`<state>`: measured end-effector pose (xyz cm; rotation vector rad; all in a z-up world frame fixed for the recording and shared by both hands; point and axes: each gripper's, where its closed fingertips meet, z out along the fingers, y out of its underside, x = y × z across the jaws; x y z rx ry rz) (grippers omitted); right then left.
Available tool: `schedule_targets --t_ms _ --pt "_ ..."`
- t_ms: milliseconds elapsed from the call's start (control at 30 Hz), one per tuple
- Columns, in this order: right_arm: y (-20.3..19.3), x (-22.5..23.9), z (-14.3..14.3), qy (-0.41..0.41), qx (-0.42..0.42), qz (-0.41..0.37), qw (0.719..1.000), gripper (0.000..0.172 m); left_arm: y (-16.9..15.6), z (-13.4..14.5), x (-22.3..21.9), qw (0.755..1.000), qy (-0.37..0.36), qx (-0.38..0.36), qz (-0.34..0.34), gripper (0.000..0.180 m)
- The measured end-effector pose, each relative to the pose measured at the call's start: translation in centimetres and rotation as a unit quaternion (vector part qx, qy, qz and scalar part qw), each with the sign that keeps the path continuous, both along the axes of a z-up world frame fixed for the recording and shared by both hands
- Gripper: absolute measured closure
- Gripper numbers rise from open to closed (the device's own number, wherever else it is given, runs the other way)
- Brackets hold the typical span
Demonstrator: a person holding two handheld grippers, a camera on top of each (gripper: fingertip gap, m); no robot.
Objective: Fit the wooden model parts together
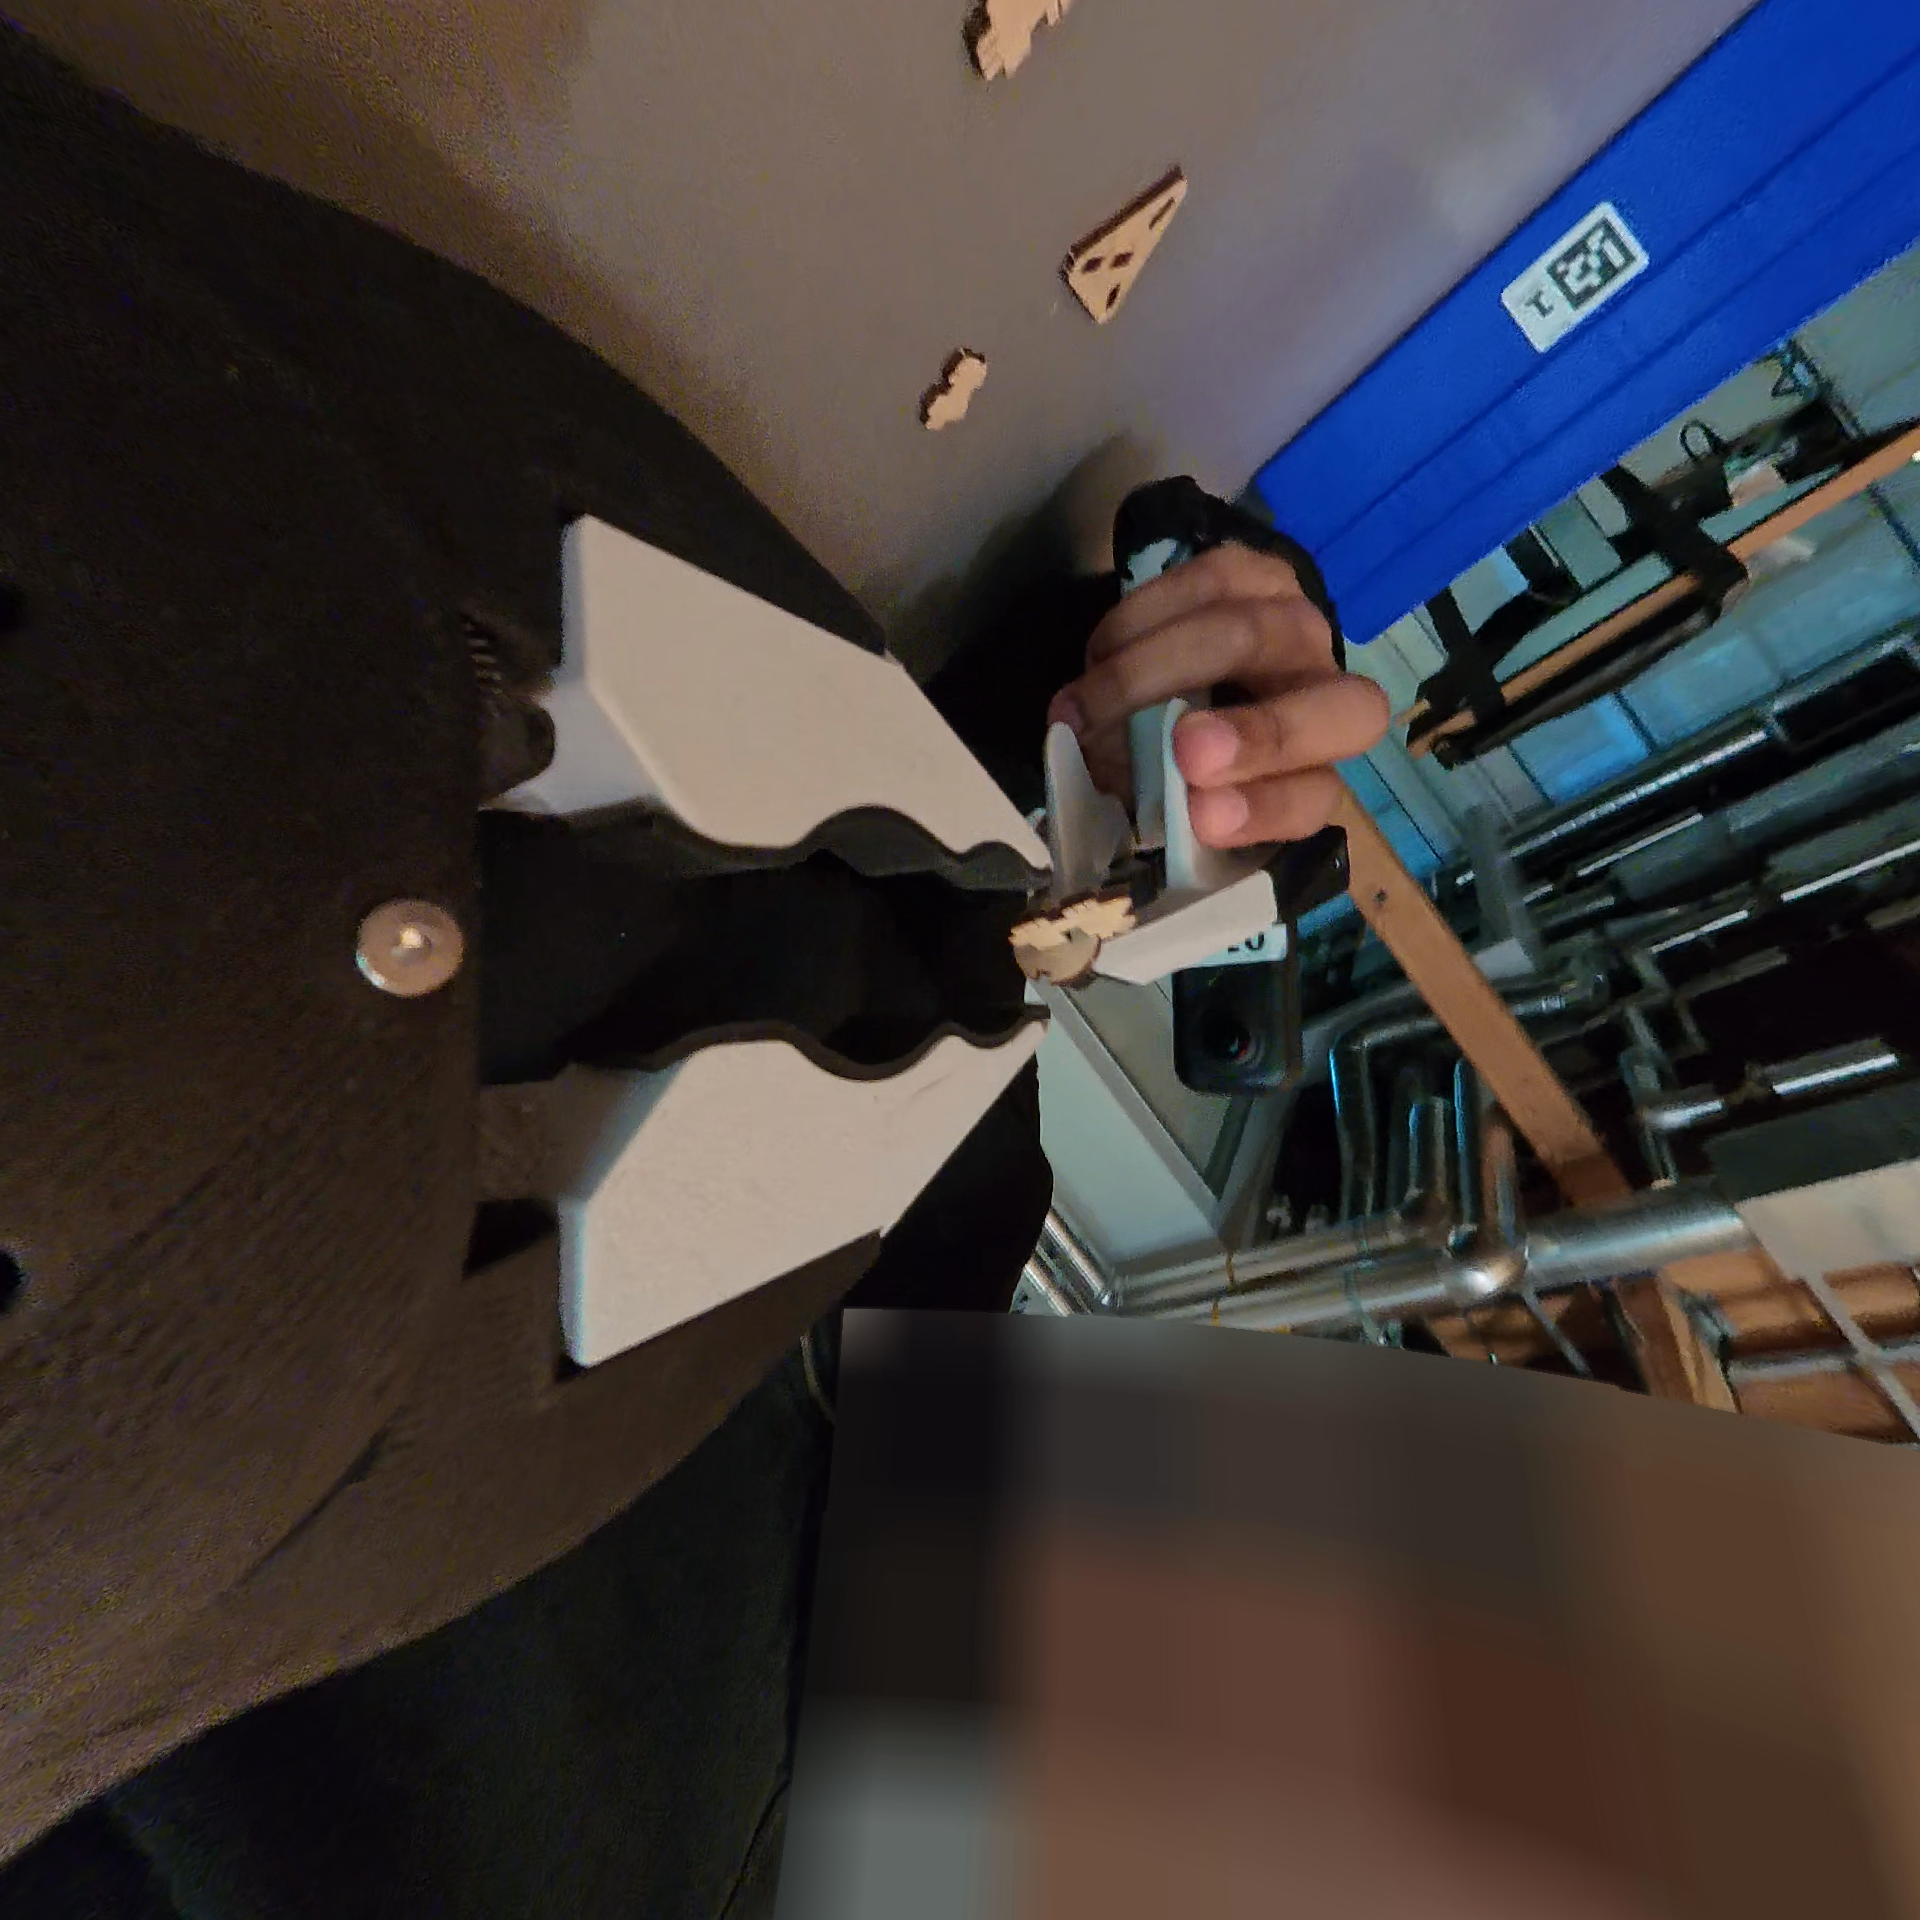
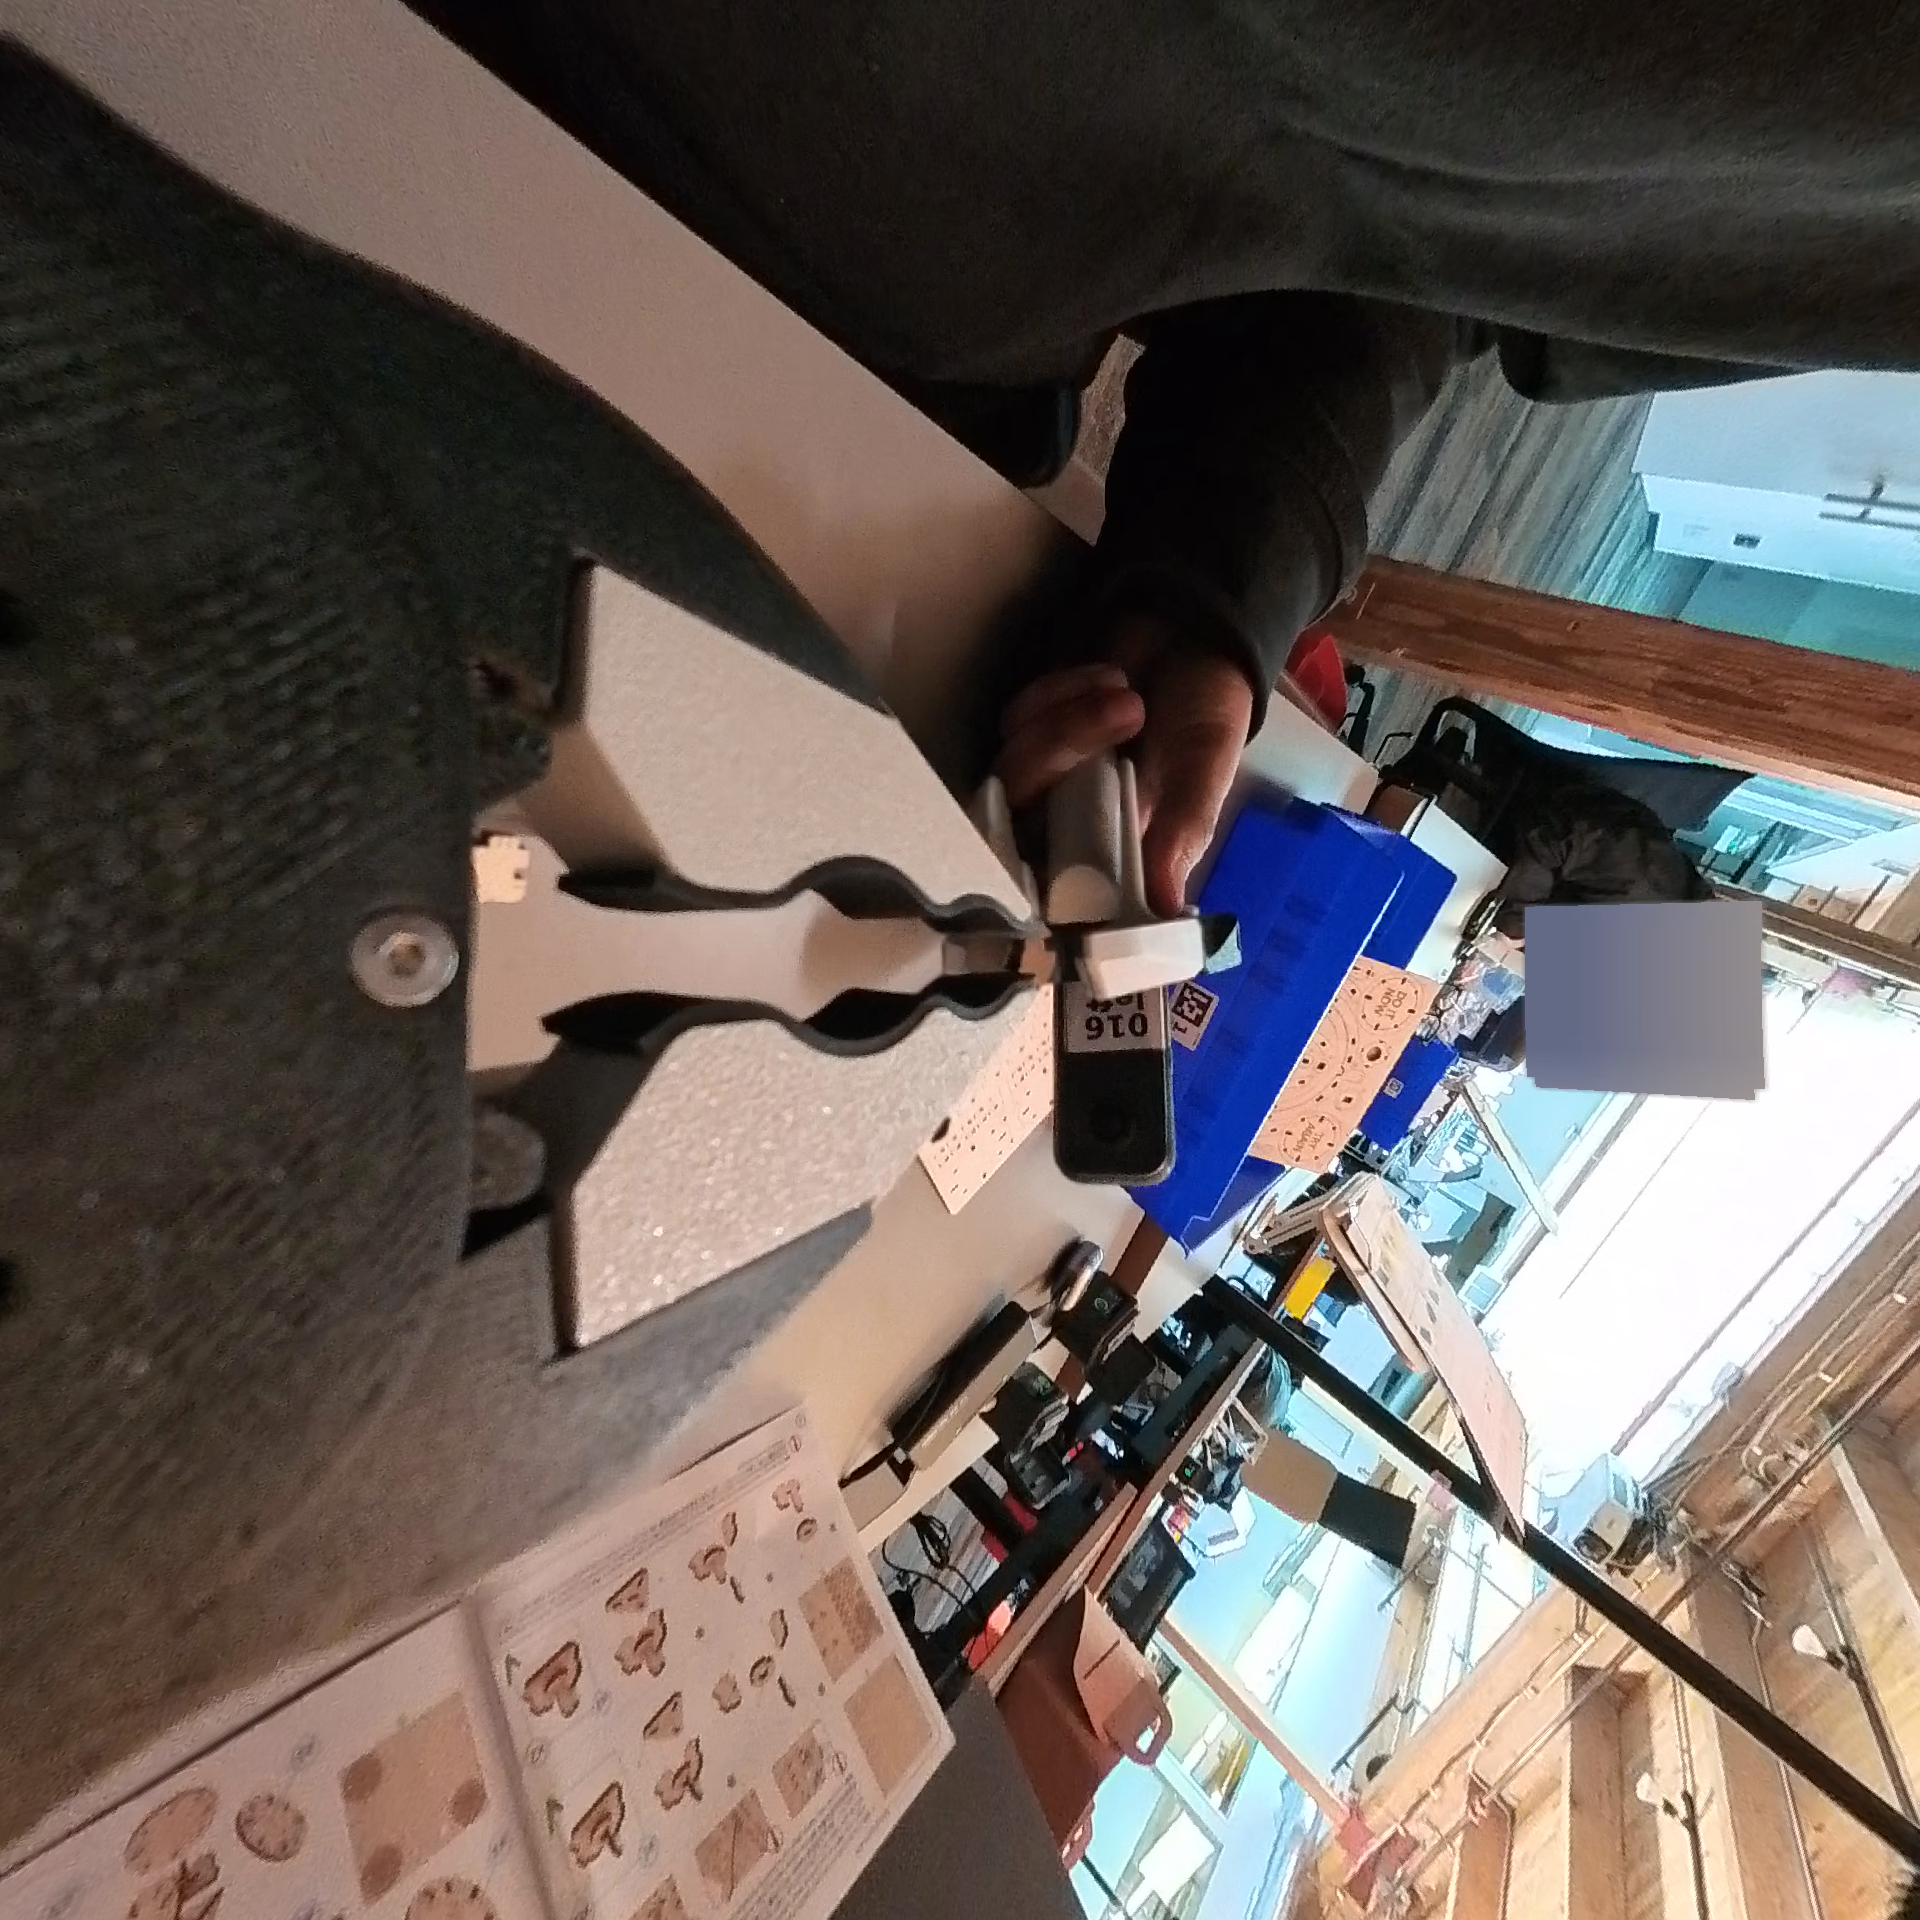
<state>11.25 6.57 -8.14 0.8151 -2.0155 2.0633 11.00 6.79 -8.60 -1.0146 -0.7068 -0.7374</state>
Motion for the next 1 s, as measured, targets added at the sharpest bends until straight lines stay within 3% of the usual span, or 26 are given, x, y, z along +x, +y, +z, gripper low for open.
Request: schedule_targets --t_ms 100,767,1000 --pt "0.0 0.1 -0.3 0.0 0.006 0.005 1.0 0.167 -0.4 0.4 0.0 1.0 0.003 0.017 0.001 0.179" --pt "0.3 0.0 -1.1 -0.011 0.043 0.022 0.999 0.167 0.5 -0.8 0.0 0.999 0.007 -0.044 0.008 0.18" --pt "-0.1 -1.2 -0.3 -0.005 0.006 -0.026 1.0 0.161 -0.3 -0.4 -0.6 0.999 0.015 -0.032 0.041 0.18"
